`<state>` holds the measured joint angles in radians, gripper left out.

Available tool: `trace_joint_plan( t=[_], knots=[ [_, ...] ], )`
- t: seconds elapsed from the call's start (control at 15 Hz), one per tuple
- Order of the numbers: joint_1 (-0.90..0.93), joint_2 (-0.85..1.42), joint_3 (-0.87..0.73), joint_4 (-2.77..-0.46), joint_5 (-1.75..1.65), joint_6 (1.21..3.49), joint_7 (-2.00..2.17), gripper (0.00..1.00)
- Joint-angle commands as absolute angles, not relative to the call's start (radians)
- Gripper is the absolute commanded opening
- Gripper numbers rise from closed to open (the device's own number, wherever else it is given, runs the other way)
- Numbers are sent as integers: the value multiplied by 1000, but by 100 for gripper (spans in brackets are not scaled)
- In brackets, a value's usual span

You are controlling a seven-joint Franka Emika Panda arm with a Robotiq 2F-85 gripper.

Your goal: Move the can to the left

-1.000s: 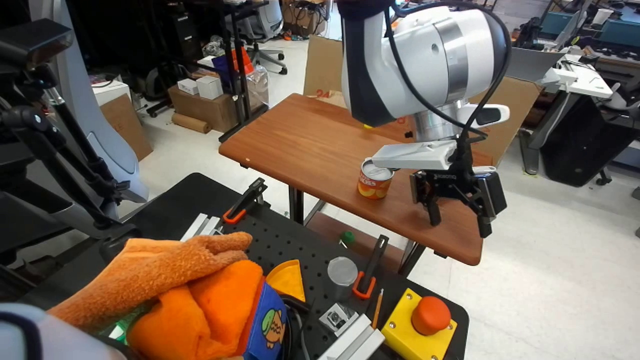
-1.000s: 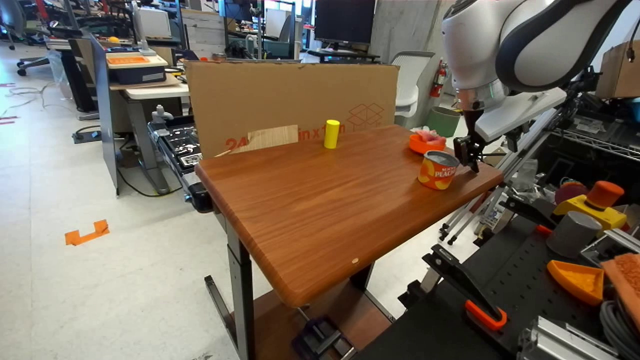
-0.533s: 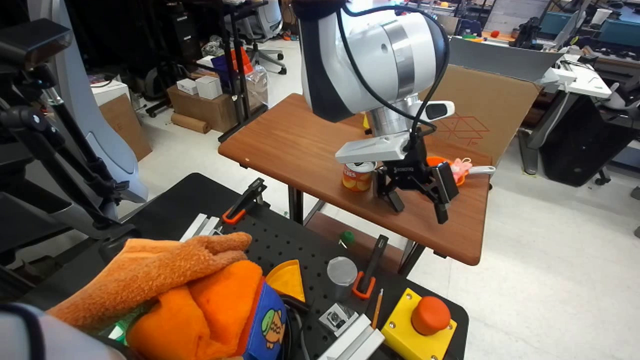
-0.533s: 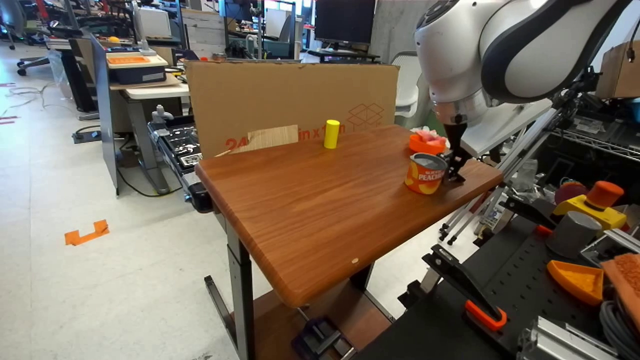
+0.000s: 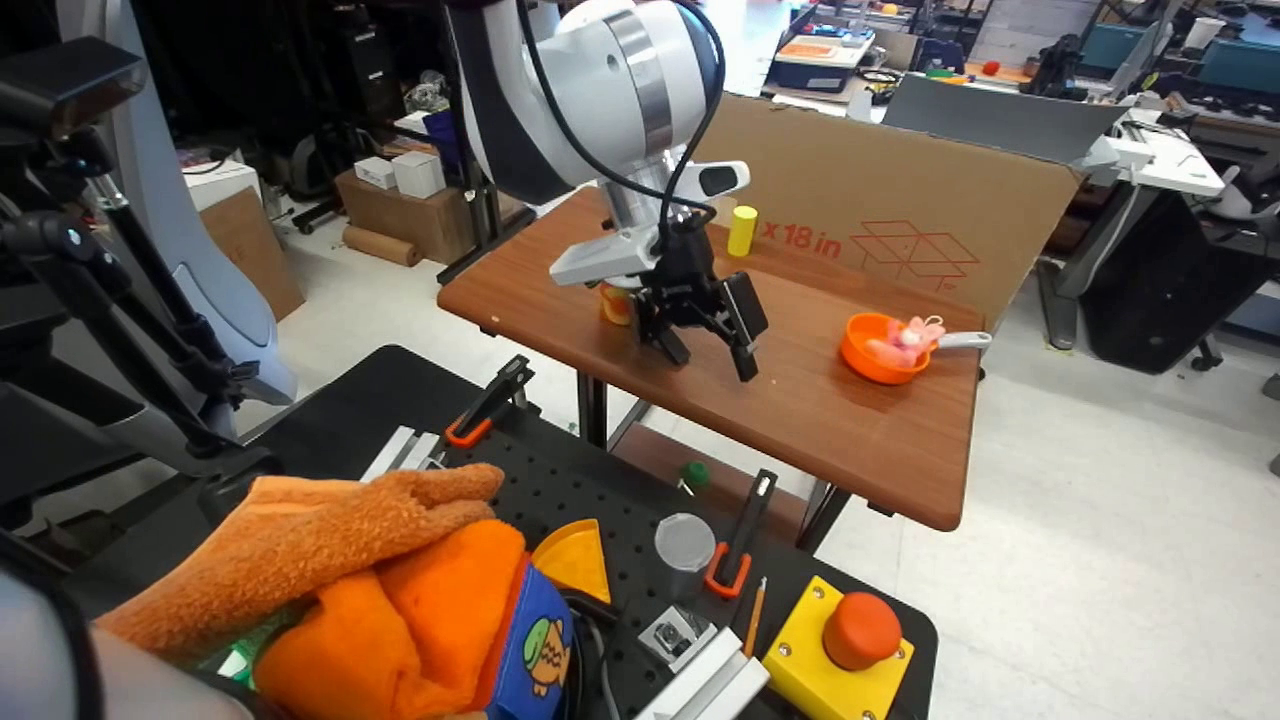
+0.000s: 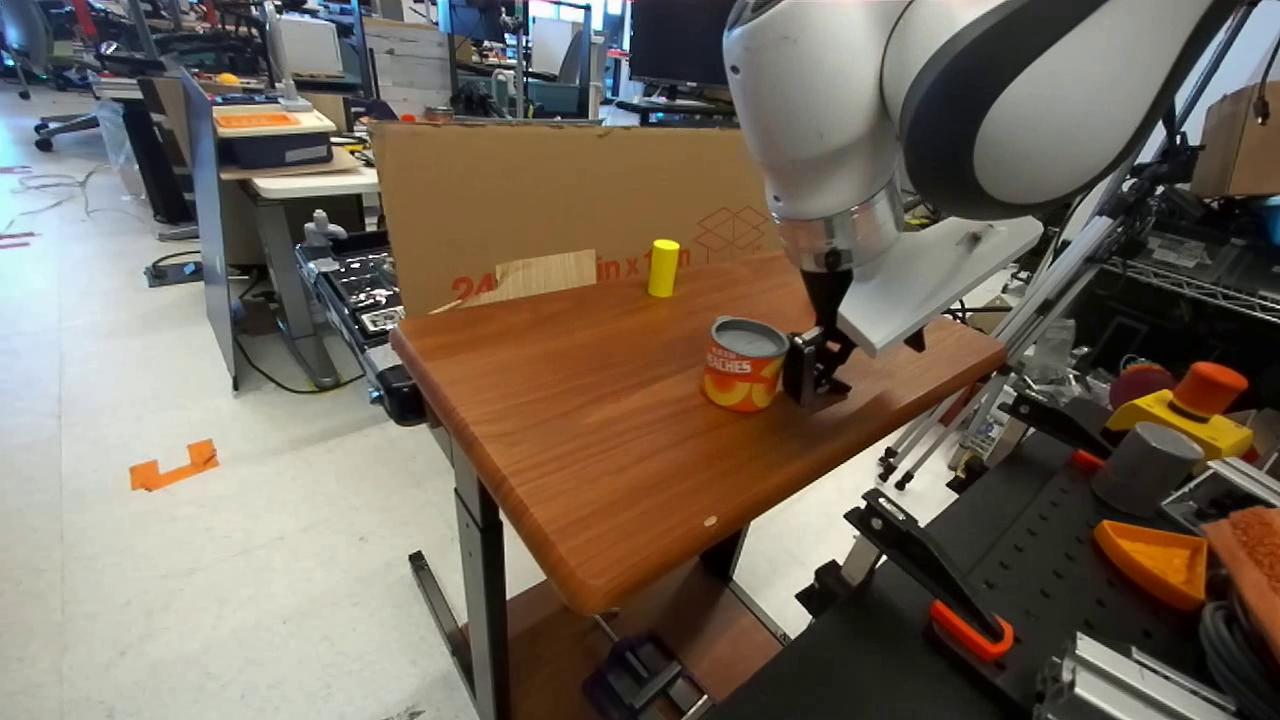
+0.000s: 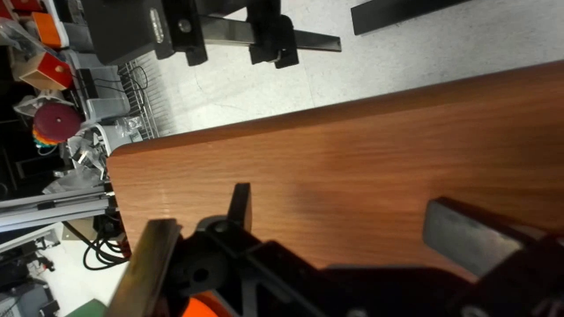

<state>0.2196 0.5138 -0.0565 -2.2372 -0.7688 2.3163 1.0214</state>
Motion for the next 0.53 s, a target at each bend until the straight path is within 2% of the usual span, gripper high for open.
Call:
trace_joint_plan(
  t=[0.0, 0.27, 0.47],
  knots=[
    [263, 513, -47, -2249, -817, 2342, 1079, 100],
    [255, 447, -61, -2312, -906, 2358, 1074, 100],
    [181, 277, -68, -2482, -973, 2458, 1026, 100]
  ],
)
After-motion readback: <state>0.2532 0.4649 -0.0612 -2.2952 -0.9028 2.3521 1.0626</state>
